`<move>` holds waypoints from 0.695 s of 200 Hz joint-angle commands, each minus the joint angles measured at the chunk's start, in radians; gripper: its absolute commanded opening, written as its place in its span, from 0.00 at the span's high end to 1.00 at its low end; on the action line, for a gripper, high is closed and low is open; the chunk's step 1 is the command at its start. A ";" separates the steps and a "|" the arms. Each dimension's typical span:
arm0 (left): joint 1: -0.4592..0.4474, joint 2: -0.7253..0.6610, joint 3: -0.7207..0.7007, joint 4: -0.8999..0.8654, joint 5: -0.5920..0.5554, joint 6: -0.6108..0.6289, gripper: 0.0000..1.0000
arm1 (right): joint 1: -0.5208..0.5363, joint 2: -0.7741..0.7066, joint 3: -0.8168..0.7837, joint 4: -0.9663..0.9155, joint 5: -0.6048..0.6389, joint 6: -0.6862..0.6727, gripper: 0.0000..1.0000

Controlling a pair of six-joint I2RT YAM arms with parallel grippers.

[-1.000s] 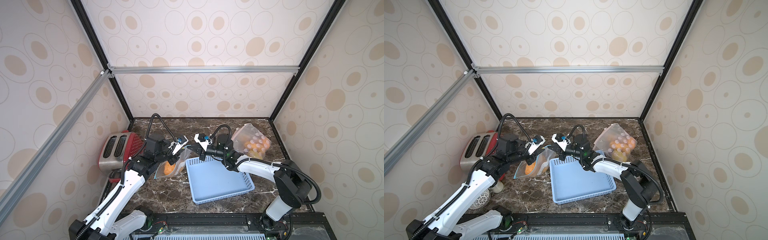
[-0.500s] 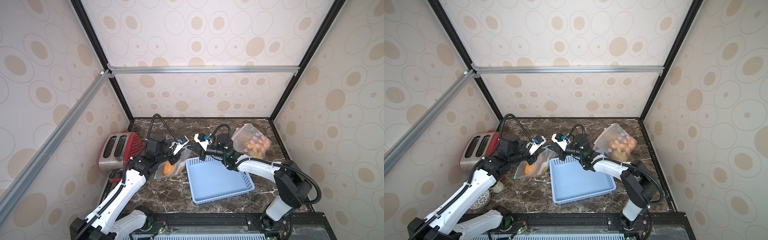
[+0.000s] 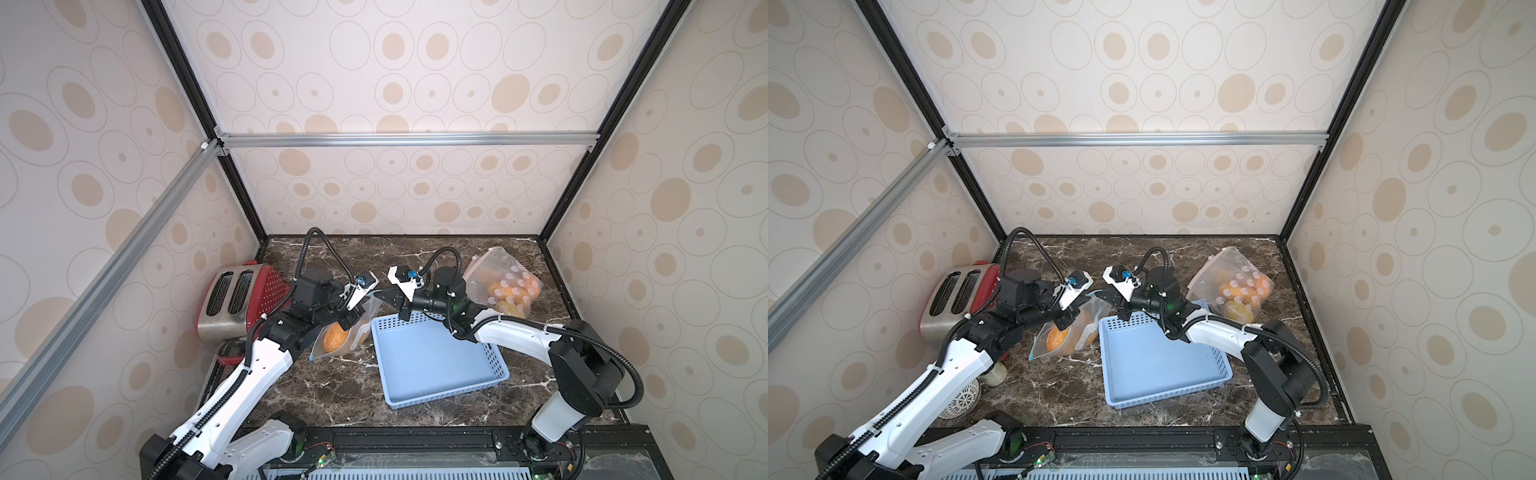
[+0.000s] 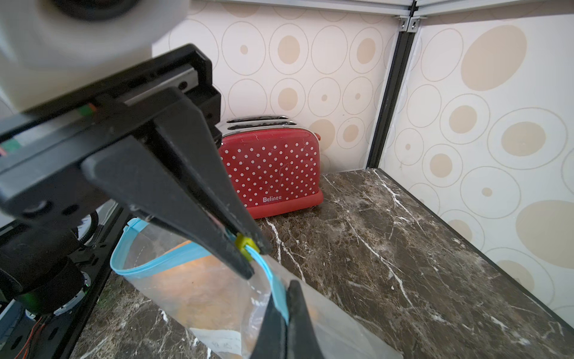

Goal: Put the potatoes into a zipper bag and zip it
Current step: Zip the zipper on the zipper food storage bag.

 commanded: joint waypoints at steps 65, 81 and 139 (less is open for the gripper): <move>-0.008 -0.047 0.093 -0.116 -0.113 -0.070 0.99 | -0.019 -0.107 -0.055 0.107 0.245 0.054 1.00; -0.007 -0.050 0.095 -0.132 -0.132 -0.072 0.98 | -0.032 -0.112 -0.067 0.121 0.272 0.072 1.00; -0.007 -0.074 0.088 -0.175 -0.156 -0.074 0.97 | -0.078 -0.142 -0.118 0.162 0.291 0.108 1.00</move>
